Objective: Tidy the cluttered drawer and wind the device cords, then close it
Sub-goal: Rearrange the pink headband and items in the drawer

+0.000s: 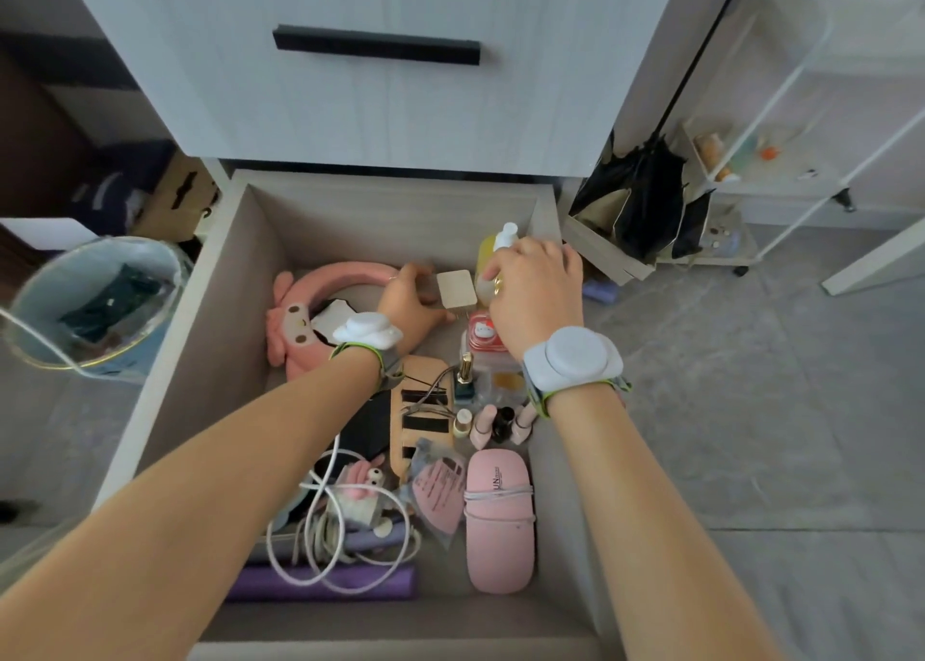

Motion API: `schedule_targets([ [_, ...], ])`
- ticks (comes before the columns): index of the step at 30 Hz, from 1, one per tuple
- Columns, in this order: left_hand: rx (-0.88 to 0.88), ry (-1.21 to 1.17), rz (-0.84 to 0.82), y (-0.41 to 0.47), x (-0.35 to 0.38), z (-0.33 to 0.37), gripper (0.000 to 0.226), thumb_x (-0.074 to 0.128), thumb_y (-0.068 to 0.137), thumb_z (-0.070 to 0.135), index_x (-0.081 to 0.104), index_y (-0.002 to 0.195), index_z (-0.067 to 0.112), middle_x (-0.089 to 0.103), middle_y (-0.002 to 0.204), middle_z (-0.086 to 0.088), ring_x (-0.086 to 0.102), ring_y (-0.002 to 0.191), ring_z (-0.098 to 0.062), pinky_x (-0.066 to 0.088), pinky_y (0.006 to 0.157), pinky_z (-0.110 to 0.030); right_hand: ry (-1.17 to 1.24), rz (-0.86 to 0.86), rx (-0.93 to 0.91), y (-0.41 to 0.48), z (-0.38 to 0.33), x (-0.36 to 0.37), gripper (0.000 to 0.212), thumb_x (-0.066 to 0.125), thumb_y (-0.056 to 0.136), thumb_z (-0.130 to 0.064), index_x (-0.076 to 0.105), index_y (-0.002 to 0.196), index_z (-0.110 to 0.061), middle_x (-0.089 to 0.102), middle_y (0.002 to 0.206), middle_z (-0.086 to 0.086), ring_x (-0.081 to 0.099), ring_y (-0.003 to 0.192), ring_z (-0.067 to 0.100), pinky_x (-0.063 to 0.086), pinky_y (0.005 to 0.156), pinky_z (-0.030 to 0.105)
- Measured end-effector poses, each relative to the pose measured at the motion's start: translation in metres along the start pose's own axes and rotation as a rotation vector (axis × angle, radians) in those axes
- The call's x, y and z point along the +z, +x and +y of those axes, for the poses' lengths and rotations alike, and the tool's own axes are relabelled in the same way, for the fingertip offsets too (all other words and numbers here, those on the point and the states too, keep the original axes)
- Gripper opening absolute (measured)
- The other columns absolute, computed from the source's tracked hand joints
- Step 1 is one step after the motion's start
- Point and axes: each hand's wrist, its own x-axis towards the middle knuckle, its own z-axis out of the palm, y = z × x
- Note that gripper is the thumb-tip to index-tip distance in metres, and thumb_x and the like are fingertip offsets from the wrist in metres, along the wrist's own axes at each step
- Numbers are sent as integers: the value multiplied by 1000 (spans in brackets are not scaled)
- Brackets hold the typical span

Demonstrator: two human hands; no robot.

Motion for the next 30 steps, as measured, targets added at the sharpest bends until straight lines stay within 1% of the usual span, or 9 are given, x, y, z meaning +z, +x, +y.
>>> schedule_targets([
  [2,-4,9,5,-1,-2,-1,59,78,70,8,50,123,5,61,116,-9,61,102,-22,44,78,-26,2,-2,-3,-1,-1,-1,28,50,86,-10,63,105,-24,54,121,0,41,120,23,15,112,39],
  [5,9,19,-20,1,-2,1,50,75,75,10,54,120,6,64,111,-8,62,99,-21,46,81,-26,25,-5,6,-2,0,-1,27,50,86,-11,64,105,-24,54,121,0,41,120,23,14,113,38],
  [9,20,46,-7,3,1,5,36,60,83,2,57,119,7,66,111,-10,62,101,-24,45,83,-26,28,-13,11,-2,-1,-1,27,50,85,-12,63,106,-24,54,120,0,42,119,23,14,115,40],
  [12,3,64,-1,2,5,7,36,58,85,3,55,121,9,65,113,-9,61,103,-25,47,86,-28,19,-11,14,-2,-2,1,27,49,86,-13,64,105,-24,54,119,1,43,118,23,13,115,41],
  [17,-2,102,39,-1,6,11,33,58,87,12,56,119,12,66,110,-8,61,100,-24,41,77,-23,42,8,14,-1,-2,3,27,49,86,-12,65,104,-23,55,119,2,43,118,25,13,115,42],
  [21,-21,65,41,3,4,15,33,61,82,14,59,114,9,67,108,-9,63,99,-25,49,83,-29,23,4,8,-2,-2,4,26,49,87,-13,65,104,-25,54,118,1,43,118,24,13,115,42],
  [24,-53,85,-11,7,-1,17,39,69,76,22,61,112,11,69,104,-6,65,97,-23,52,86,-34,14,2,6,-1,-1,5,25,50,86,-14,65,103,-26,54,117,0,43,118,23,13,115,43],
  [27,-50,172,-44,5,-9,22,48,69,77,22,57,121,6,66,112,-11,62,102,-26,47,82,-29,-5,-1,1,-1,-2,6,25,50,86,-15,65,103,-26,54,118,1,43,118,24,13,115,43],
  [30,-6,277,-1,-14,-24,30,42,56,86,14,52,126,2,60,122,-17,55,113,-31,43,91,-31,-22,-10,-8,-3,-5,5,25,51,85,-14,65,104,-25,52,119,2,41,120,25,12,115,45],
])
